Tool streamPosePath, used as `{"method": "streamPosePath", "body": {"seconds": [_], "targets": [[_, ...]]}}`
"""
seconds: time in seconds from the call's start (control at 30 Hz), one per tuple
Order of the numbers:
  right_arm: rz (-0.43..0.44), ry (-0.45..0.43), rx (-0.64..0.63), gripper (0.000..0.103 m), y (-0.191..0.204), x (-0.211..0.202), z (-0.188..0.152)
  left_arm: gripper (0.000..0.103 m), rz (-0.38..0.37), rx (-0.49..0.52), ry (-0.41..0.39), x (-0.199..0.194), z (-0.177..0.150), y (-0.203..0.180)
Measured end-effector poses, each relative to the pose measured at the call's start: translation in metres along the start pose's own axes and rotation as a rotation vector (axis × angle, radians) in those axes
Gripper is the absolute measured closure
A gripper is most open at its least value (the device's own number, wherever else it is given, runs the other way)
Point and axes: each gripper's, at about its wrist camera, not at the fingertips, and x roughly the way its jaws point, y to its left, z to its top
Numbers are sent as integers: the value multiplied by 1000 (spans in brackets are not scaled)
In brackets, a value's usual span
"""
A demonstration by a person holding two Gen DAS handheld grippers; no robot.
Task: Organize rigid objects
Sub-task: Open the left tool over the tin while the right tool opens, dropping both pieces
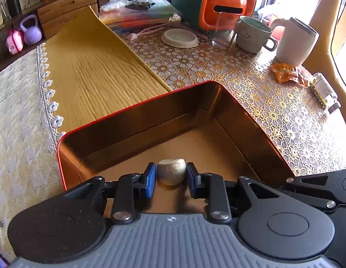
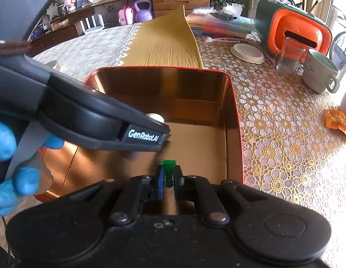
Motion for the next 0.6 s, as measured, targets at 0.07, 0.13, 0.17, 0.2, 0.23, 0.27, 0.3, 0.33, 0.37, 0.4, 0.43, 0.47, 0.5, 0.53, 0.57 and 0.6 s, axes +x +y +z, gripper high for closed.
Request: {"method": "streamPosePath", "body": {"seconds": [0.07, 0.13, 0.17, 0.2, 0.23, 0.27, 0.3, 0.33, 0.37, 0.4, 0.43, 0.47, 0.5, 0.53, 0.57, 0.6], "targets": [[7, 2, 8, 94, 0, -1, 0, 71, 6, 10, -3, -3, -1, -1], [10, 2, 11, 92, 0, -2, -1, 60, 14, 15, -7, -6, -2, -1], [10, 0, 14, 91, 0, -3, -1, 49, 18, 13, -17, -8, -3, -1], [11, -4, 17, 90, 0, -4, -1, 44, 20, 11, -28, -11, -4, 0], [13, -7, 20, 88, 0, -6, -1, 41, 21, 9, -39, -13, -5, 0], [13, -9, 23, 87, 0, -7, -1, 41, 22, 8, -46, -16, -5, 1], [12, -12, 24, 86, 1, -8, 0, 41, 24, 8, -51, -18, -6, 1], [10, -16, 26, 85, 1, -10, -1, 41, 26, 8, -57, -21, -6, 2], [10, -20, 29, 84, 1, -12, -1, 41, 29, 10, -65, -24, -6, 2], [8, -24, 36, 84, 0, -14, -1, 41, 32, 10, -74, -28, -7, 2], [9, -28, 42, 82, -1, -16, -1, 41, 33, 9, -84, -31, -8, 2], [9, -33, 46, 80, -1, -19, -2, 41, 32, 4, -94, -36, -9, 2], [7, -41, 49, 79, -1, -21, -2, 41, 31, 0, -99, -39, -9, 3], [6, -48, 53, 77, -2, -24, -2, 41, 31, -4, -107, -43, -11, 4], [8, -53, 58, 74, -2, -26, -2, 41, 35, -6, -117, -48, -12, 4], [10, -59, 64, 72, -2, -29, -3, 41, 39, -6, -127, -53, -14, 5]]}}
